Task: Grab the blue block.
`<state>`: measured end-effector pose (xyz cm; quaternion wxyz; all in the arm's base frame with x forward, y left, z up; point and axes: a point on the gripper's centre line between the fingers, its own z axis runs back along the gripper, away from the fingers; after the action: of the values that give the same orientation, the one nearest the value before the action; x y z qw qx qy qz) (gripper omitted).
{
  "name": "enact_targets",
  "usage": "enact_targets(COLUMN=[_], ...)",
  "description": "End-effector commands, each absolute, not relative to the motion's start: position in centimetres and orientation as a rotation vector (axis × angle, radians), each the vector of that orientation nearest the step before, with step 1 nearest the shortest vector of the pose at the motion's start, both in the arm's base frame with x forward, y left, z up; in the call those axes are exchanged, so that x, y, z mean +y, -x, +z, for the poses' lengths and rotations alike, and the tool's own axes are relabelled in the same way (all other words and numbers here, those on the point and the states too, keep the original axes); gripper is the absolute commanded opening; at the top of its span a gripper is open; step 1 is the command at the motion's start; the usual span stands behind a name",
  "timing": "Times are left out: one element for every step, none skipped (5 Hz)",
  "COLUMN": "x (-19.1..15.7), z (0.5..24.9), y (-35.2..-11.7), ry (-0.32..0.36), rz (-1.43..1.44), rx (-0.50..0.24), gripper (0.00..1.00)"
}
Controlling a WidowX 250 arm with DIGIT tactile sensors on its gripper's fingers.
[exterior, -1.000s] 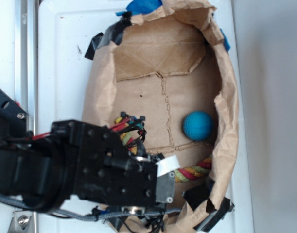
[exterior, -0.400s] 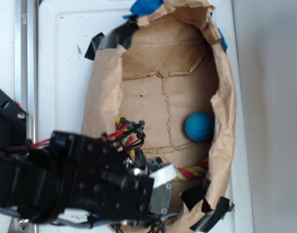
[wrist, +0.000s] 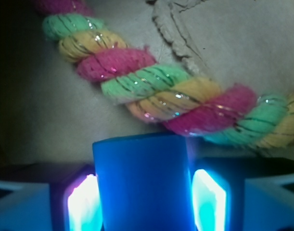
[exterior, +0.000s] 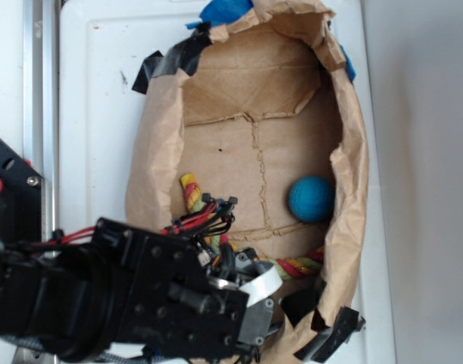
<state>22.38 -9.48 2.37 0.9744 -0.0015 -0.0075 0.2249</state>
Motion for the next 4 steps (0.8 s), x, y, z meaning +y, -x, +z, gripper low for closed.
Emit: enact_targets(x=[-8.6, -6.5, -3.2, -1.5], z=[3.3, 4.7, 7.5, 9.4], y=[-22.3, -23.0, -24.2, -24.7], ry=[0.054, 0.066, 0.140, 0.162], rz=[0.451, 0.496, 0.617, 0.692], rx=[-0.016, -0.037, -0.089, -0.132], gripper=[0.00, 0.00, 0.00, 0.00])
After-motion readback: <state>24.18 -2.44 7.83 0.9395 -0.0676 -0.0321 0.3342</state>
